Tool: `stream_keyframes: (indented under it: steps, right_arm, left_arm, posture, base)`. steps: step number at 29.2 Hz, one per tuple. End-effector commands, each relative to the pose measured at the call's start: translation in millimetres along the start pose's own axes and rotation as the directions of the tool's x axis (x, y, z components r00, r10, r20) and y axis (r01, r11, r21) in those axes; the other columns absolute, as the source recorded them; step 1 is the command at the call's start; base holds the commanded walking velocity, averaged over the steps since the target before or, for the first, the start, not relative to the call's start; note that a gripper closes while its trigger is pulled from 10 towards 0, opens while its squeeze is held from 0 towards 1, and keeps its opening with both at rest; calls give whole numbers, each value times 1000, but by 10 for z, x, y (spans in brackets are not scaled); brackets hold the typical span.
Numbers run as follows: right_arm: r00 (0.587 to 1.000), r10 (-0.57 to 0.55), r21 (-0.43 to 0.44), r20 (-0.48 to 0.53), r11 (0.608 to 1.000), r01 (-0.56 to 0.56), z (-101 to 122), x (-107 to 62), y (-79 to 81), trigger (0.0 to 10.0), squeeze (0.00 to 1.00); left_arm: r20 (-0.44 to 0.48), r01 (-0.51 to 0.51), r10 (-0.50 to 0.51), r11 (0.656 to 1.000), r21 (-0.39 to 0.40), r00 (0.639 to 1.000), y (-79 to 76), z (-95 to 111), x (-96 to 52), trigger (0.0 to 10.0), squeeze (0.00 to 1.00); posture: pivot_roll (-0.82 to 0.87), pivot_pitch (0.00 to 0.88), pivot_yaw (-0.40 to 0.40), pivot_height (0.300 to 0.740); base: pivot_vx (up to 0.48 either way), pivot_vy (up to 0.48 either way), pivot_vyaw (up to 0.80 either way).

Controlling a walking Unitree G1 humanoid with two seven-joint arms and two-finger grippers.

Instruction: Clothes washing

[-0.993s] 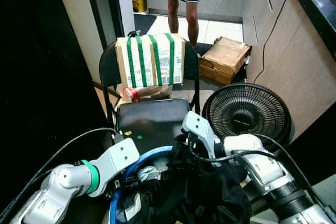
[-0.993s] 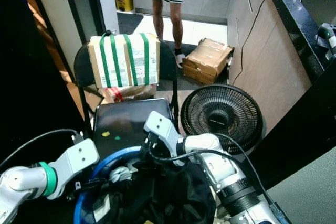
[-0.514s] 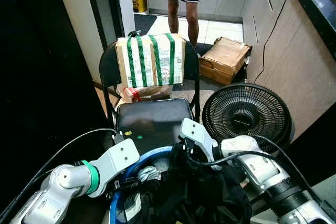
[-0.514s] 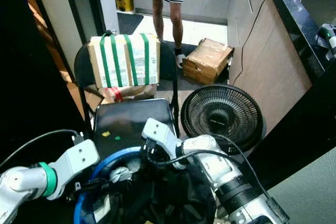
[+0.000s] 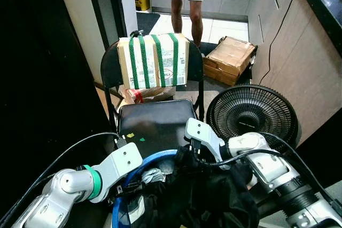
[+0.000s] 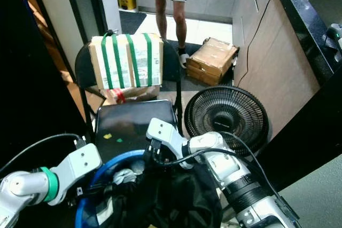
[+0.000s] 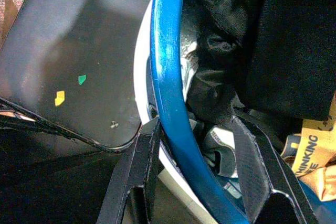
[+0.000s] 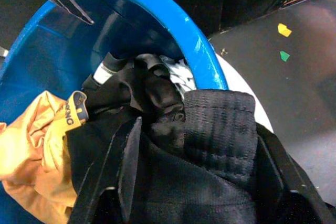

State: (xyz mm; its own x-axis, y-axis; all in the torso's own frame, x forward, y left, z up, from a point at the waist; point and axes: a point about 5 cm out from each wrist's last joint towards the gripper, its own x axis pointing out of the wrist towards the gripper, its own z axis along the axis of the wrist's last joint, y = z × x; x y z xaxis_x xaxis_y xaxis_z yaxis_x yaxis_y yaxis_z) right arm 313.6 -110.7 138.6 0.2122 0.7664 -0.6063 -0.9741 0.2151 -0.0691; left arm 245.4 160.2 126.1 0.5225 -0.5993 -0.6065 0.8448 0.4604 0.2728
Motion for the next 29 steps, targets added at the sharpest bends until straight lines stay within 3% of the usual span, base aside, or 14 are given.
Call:
stream_keyframes:
  steps: [1,14,16,19,20,21,22,23,24,25,26,27,28,29]
  right_arm:
    - [982,179,55,-64,983,-176,-179,182,234,0,0]
    - [991,118,80,-64,990,-112,-189,213,178,0,0]
    - [998,57,84,-40,995,-54,-145,188,93,0,0]
    - [999,7,107,51,994,-12,-7,146,12,0,0]
    - [989,-43,138,144,990,23,136,97,-65,0,0]
    - [989,-43,138,144,990,23,136,97,-65,0,0]
    - [960,-119,172,254,982,76,315,15,-178,0,0]
    - [905,-222,197,364,968,158,527,-105,-320,0,0]
    - [814,-349,245,464,934,261,737,-257,-482,0,0]
    - [814,-349,245,464,934,261,737,-257,-482,0,0]
    - [701,-484,302,523,875,378,903,-414,-638,0,0]
    - [621,-560,346,548,828,442,994,-512,-724,0,0]
    - [621,-560,346,548,828,442,994,-512,-724,0,0]
    - [513,-653,417,557,755,506,1054,-632,-827,0,0]
  left_arm:
    - [-20,85,-85,996,-22,996,-155,-56,48,10000,0]
    - [-26,101,-102,994,-29,994,-186,-62,40,10000,0]
    - [-25,105,-106,994,-30,994,-192,-58,42,10000,0]
    - [-24,107,-108,994,-30,994,-194,-53,45,10000,0]
    - [-23,107,-108,994,-30,994,-194,-51,44,10000,0]
    - [-23,107,-108,994,-30,994,-194,-51,44,10000,0]
    - [-22,106,-107,994,-29,994,-191,-48,43,10000,0]
    - [-21,105,-106,994,-28,994,-189,-46,42,10000,0]
    - [-19,103,-104,994,-28,994,-188,-44,46,10000,0]
    - [-19,103,-104,994,-28,994,-188,-44,46,10000,0]
    - [-18,103,-103,994,-27,994,-189,-42,49,10000,0]
    - [-17,103,-103,994,-26,995,-190,-41,51,10000,0]
    - [-17,103,-103,994,-26,995,-190,-41,51,10000,0]
    - [-15,104,-104,994,-26,994,-193,-37,55,10000,0]
  posture:
    - [141,92,64,740]
    - [142,99,67,740]
    - [142,99,67,740]
    - [142,99,67,740]
    - [142,99,67,740]
    - [142,99,67,740]
    - [142,99,67,740]
    - [142,99,67,740]
    - [134,91,70,740]
    - [134,91,70,740]
    - [134,91,70,740]
    - [134,91,70,740]
    - [134,91,70,740]
    - [132,90,67,740]
  base:
    - [0,0,0]
    - [0,0,0]
    - [0,0,0]
    - [0,0,0]
    - [0,0,0]
    - [0,0,0]
    - [0,0,0]
    - [0,0,0]
    - [0,0,0]
    - [0,0,0]
    - [0,0,0]
    - [0,0,0]
    - [0,0,0]
    - [0,0,0]
